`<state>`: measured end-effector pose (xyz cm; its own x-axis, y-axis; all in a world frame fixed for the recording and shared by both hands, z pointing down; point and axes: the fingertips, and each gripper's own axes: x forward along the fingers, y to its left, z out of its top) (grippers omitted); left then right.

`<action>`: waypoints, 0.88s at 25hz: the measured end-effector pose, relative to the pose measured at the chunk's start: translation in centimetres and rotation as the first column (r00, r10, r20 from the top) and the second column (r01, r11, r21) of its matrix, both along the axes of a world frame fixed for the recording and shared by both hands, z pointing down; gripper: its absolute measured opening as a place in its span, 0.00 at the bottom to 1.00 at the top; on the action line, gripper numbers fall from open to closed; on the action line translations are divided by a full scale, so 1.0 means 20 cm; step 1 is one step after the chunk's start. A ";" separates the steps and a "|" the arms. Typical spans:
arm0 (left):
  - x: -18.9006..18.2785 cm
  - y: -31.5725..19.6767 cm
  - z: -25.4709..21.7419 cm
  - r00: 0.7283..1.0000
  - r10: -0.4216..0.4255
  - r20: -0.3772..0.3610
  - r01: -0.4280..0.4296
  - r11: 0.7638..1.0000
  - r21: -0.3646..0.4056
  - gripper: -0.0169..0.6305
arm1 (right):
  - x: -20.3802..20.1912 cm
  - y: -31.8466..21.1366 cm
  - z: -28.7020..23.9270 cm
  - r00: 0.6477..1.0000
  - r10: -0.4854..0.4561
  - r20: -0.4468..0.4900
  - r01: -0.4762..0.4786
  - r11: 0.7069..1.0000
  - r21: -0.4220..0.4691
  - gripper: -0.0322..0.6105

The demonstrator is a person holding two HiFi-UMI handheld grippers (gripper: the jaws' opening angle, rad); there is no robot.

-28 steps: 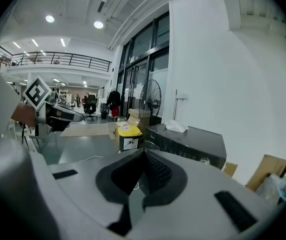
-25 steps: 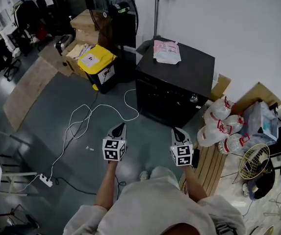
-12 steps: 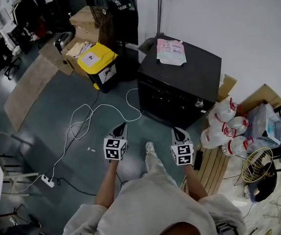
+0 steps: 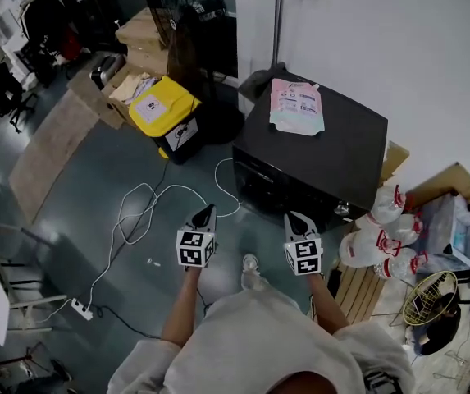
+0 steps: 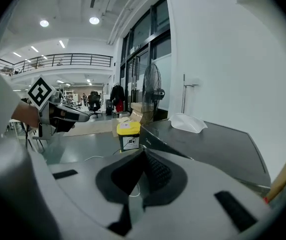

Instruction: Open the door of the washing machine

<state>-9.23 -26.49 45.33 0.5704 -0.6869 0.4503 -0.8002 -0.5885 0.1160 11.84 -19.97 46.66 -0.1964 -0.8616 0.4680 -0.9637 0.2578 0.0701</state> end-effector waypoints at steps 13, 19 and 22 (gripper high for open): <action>0.19 -0.42 0.16 0.999 0.018 0.040 -0.016 0.998 -0.059 0.04 | 0.01 -0.47 0.15 0.996 -0.075 0.055 0.078 0.996 -0.053 0.05; 0.26 -0.48 0.24 0.997 0.064 0.045 -0.060 0.996 -0.071 0.04 | -0.01 -0.50 0.25 0.994 -0.068 0.088 0.075 0.994 -0.084 0.05; 0.28 -0.49 0.29 0.994 0.094 0.049 -0.090 0.993 -0.077 0.04 | -0.02 -0.50 0.30 0.994 -0.054 0.096 0.064 0.993 -0.104 0.05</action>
<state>-3.63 -36.39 51.17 0.6040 -0.5961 0.5290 -0.7492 -0.6511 0.1216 11.51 -30.00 52.64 -0.2923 -0.7934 0.5340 -0.9476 0.3155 -0.0499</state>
